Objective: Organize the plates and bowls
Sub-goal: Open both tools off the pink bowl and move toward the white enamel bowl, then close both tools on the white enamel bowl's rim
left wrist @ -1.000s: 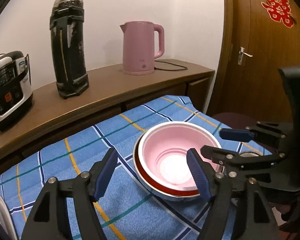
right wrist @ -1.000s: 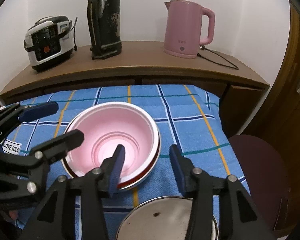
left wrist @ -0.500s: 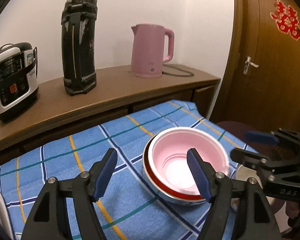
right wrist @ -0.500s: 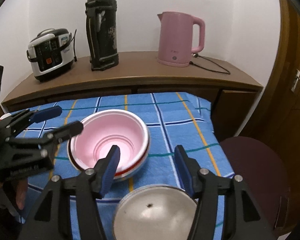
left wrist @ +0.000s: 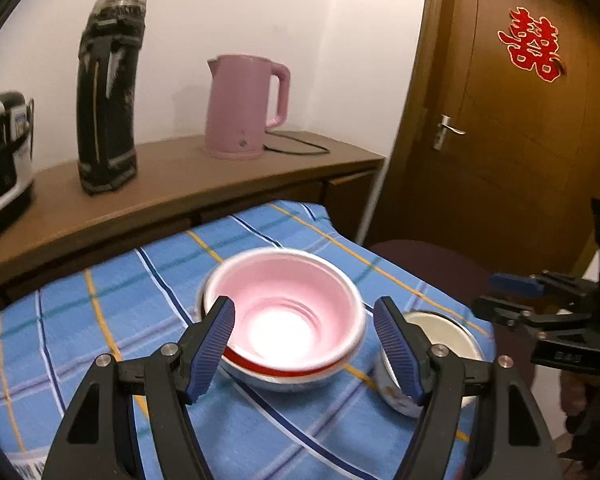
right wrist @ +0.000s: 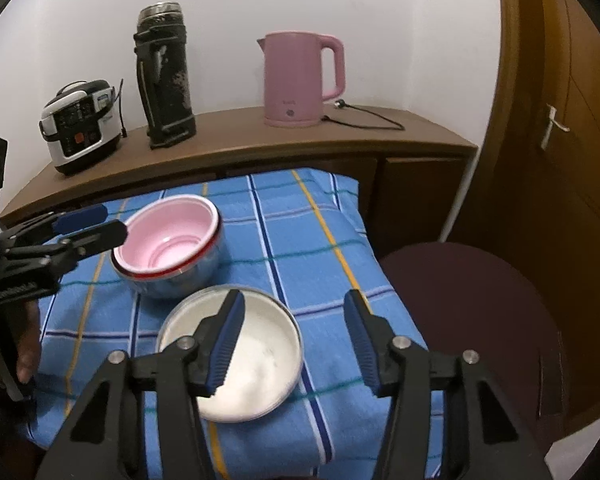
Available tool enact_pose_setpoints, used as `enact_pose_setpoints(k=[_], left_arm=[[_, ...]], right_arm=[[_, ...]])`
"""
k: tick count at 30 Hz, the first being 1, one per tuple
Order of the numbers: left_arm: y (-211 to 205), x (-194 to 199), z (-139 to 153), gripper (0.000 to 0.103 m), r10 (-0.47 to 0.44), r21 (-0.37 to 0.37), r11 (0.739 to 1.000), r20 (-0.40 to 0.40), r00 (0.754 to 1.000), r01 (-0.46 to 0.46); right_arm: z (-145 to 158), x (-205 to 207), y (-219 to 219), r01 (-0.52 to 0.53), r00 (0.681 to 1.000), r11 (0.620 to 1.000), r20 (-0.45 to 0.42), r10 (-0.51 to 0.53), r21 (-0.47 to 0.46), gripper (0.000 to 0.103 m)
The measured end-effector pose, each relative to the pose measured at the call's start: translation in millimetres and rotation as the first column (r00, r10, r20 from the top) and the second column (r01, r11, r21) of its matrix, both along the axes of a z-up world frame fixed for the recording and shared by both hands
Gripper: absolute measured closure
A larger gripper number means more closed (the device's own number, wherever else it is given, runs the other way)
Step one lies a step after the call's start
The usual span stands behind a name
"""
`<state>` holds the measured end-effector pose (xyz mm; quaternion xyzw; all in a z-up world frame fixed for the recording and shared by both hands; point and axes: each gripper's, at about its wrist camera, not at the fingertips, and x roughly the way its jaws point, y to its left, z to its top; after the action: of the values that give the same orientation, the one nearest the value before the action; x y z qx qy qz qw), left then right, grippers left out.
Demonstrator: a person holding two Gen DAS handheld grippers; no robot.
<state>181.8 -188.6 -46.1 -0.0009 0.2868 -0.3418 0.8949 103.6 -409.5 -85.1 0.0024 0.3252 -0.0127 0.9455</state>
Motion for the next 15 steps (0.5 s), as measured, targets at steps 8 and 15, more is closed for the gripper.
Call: enact_pose_setpoints(k=[8,15], left_arm=[[-30.7,-34.8,-3.1,0.068,-0.135,0.053,0.989,-0.045,0.99,0.137],[-50.2,-35.8,-18.1,0.071,-0.184,0.082,0.977,-0.121,0.975,0.195]], right_arm=[[-19.0,-1.3,-6.9,-0.011,0.998,1.0,-0.06,0.013,0.023,0.071],[-29.1,-3.2,-13.1,-0.013,0.996,0.998,-0.088,0.018,0.059,0.077]])
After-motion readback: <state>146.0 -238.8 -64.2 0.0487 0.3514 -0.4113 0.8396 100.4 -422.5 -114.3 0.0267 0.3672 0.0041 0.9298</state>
